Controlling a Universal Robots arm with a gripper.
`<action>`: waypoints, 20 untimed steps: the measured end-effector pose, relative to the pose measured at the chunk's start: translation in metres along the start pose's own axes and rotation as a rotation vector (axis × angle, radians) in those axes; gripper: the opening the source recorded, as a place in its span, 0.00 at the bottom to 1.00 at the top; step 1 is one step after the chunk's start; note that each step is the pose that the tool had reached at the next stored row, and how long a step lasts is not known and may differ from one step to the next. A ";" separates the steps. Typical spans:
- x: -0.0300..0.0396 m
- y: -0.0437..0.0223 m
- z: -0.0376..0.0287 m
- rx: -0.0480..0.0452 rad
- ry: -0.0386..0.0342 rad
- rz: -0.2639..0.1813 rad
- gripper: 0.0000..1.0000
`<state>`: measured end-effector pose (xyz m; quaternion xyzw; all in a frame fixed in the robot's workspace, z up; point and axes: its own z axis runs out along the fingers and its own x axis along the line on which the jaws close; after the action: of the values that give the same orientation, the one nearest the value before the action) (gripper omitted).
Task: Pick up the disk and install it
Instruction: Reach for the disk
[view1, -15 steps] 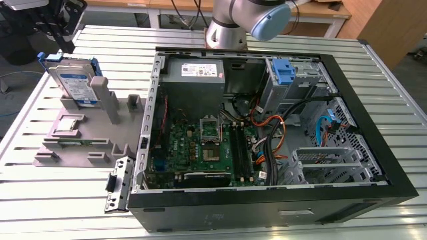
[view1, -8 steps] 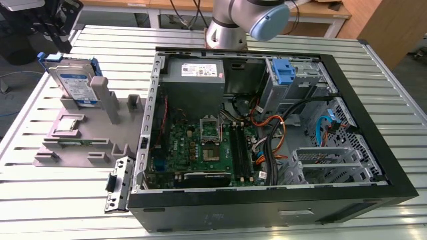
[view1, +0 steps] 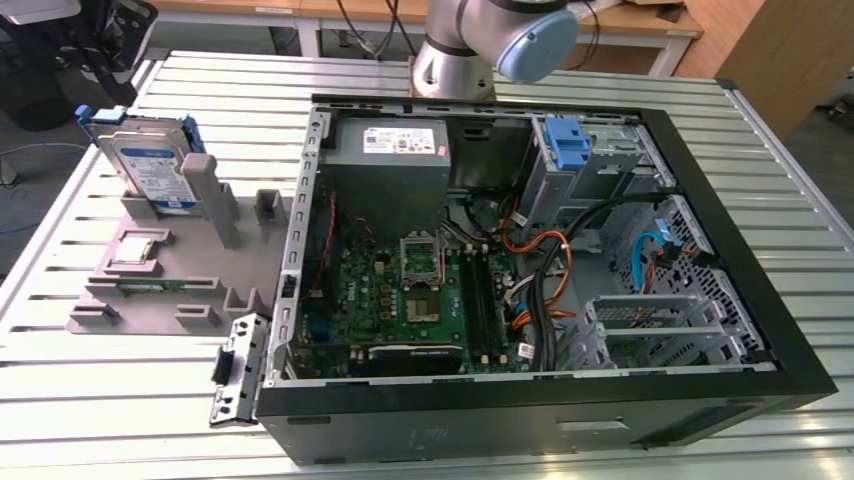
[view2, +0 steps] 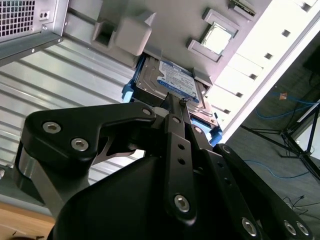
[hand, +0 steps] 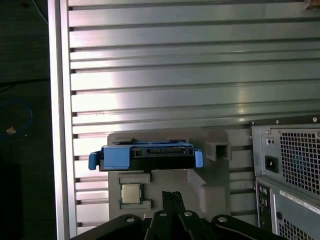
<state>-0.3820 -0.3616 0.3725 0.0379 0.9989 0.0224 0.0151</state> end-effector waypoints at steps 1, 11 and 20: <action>0.0010 0.0014 0.0012 0.0000 0.0000 0.000 0.10; 0.0105 0.0134 0.0135 -0.0001 -0.0002 0.001 0.10; 0.0192 0.0197 0.0216 0.0000 -0.0002 0.001 0.10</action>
<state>-0.3990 -0.3396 0.3512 0.0386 0.9989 0.0224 0.0152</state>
